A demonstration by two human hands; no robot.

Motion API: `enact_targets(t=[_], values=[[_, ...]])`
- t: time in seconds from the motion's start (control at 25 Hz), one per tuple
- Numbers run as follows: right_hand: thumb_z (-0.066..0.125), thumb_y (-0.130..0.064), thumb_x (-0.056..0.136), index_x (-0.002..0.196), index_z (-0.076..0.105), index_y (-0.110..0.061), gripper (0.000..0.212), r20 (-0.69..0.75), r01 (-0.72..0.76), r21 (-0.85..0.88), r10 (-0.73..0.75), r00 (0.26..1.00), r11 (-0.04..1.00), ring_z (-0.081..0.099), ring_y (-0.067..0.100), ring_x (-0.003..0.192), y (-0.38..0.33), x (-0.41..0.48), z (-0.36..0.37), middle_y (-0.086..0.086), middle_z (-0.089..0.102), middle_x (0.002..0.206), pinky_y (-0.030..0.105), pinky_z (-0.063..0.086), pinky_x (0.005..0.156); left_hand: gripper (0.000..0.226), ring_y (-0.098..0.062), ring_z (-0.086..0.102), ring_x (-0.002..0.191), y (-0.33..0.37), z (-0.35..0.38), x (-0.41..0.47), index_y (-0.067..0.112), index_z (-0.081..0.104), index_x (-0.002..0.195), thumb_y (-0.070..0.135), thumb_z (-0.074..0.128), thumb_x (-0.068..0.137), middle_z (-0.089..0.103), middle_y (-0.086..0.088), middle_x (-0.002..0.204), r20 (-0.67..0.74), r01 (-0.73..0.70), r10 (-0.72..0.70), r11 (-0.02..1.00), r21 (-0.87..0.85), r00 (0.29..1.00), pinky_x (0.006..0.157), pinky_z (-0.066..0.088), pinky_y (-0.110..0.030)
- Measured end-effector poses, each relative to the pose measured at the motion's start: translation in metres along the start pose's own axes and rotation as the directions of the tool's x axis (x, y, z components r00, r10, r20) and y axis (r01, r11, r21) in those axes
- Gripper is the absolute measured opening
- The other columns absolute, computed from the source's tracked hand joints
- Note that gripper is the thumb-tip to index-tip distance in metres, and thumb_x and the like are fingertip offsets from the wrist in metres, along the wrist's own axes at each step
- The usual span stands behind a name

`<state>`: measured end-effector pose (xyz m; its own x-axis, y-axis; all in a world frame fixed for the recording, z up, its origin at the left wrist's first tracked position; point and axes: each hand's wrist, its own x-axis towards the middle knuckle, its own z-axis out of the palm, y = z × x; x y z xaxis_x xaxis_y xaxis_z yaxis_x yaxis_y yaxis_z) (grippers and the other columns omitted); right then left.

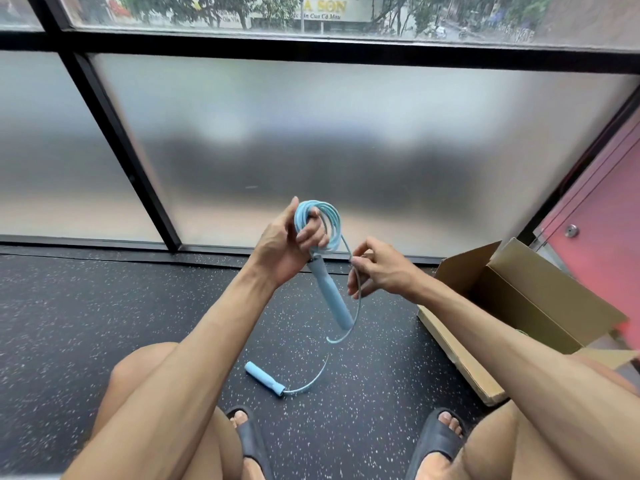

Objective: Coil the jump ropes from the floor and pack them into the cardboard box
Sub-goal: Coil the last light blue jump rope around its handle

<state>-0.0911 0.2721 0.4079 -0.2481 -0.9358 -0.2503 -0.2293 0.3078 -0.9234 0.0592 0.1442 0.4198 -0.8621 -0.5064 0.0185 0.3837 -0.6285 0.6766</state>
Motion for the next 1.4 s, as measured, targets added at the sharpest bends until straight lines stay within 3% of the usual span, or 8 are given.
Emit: enact_targets(t=[0.2,0.4,0.56,0.76,1.0,1.16,1.28,1.4], values=[[0.049,-0.015,0.103,0.11,0.045,-0.001,0.017,0.131,-0.08,-0.032,0.084,0.988,0.996,0.064,0.035,0.064,0.007,-0.005,0.006,0.022,0.063,0.079,0.046,0.059,0.06,0.044,-0.021,0.052,0.057,-0.001,-0.011,0.009,0.004,0.055,0.094,0.038,0.03,0.107,0.053,-0.007,0.062,-0.313,-0.242,0.307,0.943,0.23,0.899,0.064,0.049,-0.032],[0.059,-0.017,0.098,0.104,0.05,-0.001,0.019,0.187,0.064,-0.239,-0.019,0.982,0.969,0.057,0.02,0.054,0.002,-0.009,0.012,0.015,0.062,0.073,0.035,0.053,0.05,0.047,-0.026,0.063,0.055,-0.017,-0.017,0.01,-0.003,0.058,0.101,0.037,0.034,0.107,0.063,-0.013,0.065,-0.321,-0.142,0.504,0.682,0.718,0.802,0.058,0.053,-0.031],[0.059,-0.02,0.098,0.097,0.061,-0.007,0.013,0.118,0.241,-0.363,-0.212,0.97,0.9,0.05,0.011,0.052,-0.005,-0.012,0.013,0.005,0.061,0.071,0.03,0.047,0.049,0.045,-0.021,0.062,0.049,-0.024,-0.014,0.008,-0.003,0.058,0.097,0.035,0.037,0.107,0.065,-0.013,0.062,-0.187,-0.028,0.458,0.422,0.906,0.869,0.051,0.05,-0.028],[0.059,-0.021,0.098,0.087,0.069,-0.012,0.018,-0.015,0.395,-0.507,-0.466,0.884,0.766,0.042,0.005,0.052,-0.007,-0.008,0.001,-0.008,0.056,0.062,0.024,0.035,0.052,0.05,-0.018,0.058,0.04,-0.034,-0.012,0.005,0.007,0.061,0.081,0.041,0.034,0.106,0.06,-0.005,0.049,-0.102,0.067,0.175,0.198,0.978,0.979,0.047,0.047,-0.027],[0.069,-0.028,0.091,0.083,0.059,-0.009,0.023,-0.138,0.398,-0.5,-0.525,0.84,0.769,0.046,0.007,0.052,-0.006,-0.001,-0.006,-0.003,0.06,0.065,0.02,0.039,0.052,0.064,-0.014,0.028,0.035,-0.028,0.003,0.001,0.003,0.059,0.07,0.047,0.029,0.106,0.033,-0.004,0.043,-0.129,0.193,-0.166,0.471,0.861,0.978,0.041,0.028,-0.02],[0.064,-0.037,0.092,0.083,0.053,-0.009,0.031,-0.214,0.304,-0.314,-0.379,0.9,0.899,0.052,0.022,0.057,-0.005,0.006,-0.015,0.009,0.059,0.067,0.043,0.051,0.058,0.058,-0.011,0.017,0.033,-0.019,-0.001,-0.003,0.005,0.055,0.071,0.045,0.031,0.105,0.025,0.005,0.037,0.018,0.255,-0.339,0.741,0.621,0.941,0.042,0.022,-0.026],[0.052,-0.025,0.101,0.092,0.048,-0.002,0.025,-0.178,0.213,-0.061,-0.22,0.959,0.975,0.055,0.029,0.061,-0.003,0.008,-0.011,0.015,0.059,0.07,0.055,0.056,0.064,0.053,-0.008,0.014,0.032,-0.012,-0.003,-0.001,0.005,0.054,0.073,0.04,0.031,0.105,0.024,0.009,0.035,0.114,0.268,-0.314,0.914,0.306,0.942,0.042,0.025,-0.024],[0.043,-0.02,0.105,0.095,0.044,-0.006,0.017,-0.065,0.083,0.104,-0.077,0.995,0.991,0.059,0.031,0.063,0.0,0.006,-0.005,0.022,0.061,0.075,0.06,0.058,0.07,0.048,-0.007,0.023,0.033,-0.008,-0.002,0.0,0.006,0.054,0.08,0.038,0.03,0.106,0.027,0.008,0.038,0.115,0.183,-0.193,0.979,0.09,0.974,0.046,0.032,-0.023]])
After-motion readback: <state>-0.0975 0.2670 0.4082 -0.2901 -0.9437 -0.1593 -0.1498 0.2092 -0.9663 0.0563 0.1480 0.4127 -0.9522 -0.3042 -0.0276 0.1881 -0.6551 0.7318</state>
